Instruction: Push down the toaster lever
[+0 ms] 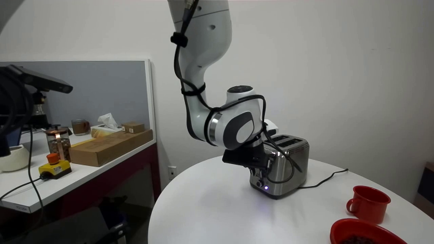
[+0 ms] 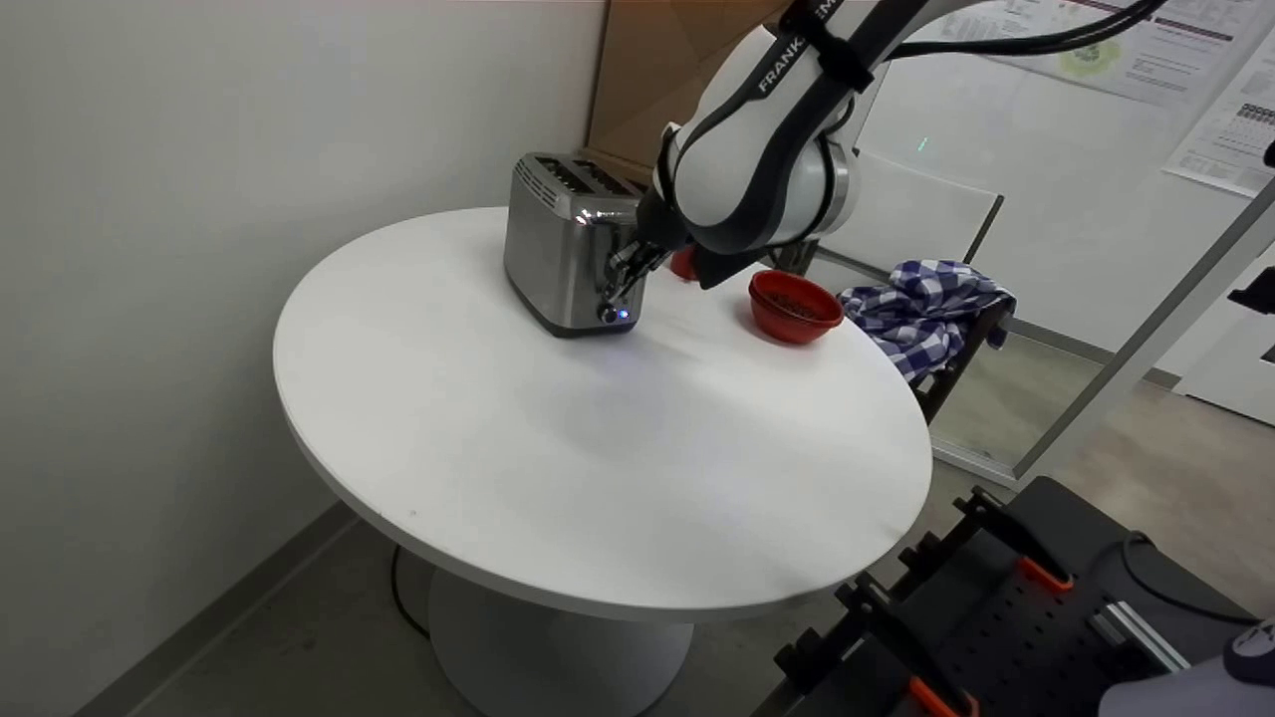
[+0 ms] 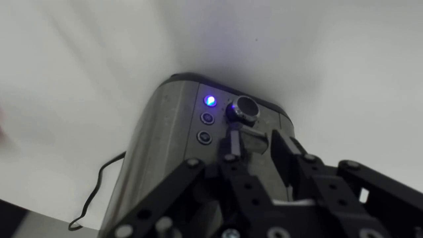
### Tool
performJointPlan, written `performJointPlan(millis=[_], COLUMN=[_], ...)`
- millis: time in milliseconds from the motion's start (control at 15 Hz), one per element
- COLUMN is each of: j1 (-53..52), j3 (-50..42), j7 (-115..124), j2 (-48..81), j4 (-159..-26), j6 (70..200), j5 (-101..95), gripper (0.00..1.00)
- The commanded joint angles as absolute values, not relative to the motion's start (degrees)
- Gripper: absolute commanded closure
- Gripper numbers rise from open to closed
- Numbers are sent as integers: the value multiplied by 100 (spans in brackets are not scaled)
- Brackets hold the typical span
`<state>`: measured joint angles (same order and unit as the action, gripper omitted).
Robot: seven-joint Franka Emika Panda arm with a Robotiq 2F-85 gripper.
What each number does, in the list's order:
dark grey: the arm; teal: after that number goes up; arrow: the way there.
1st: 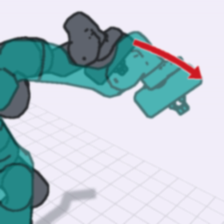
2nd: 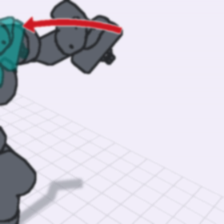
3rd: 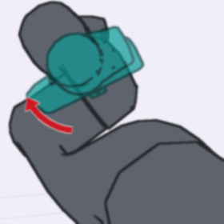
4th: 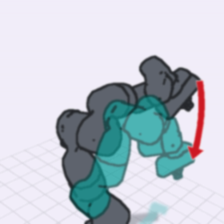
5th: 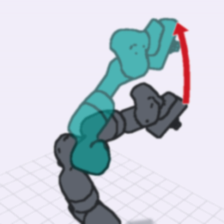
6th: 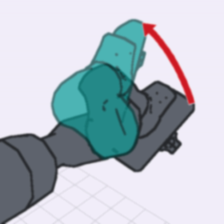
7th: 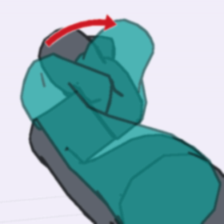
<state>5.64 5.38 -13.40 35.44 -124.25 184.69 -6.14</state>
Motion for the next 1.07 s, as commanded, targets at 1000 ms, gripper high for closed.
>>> performJointPlan(millis=[1000], j1=[4751], j3=[3714], j7=[-3128], j2=[-397], j4=[-14596], j6=[14657], j5=[1449], gripper=[0])
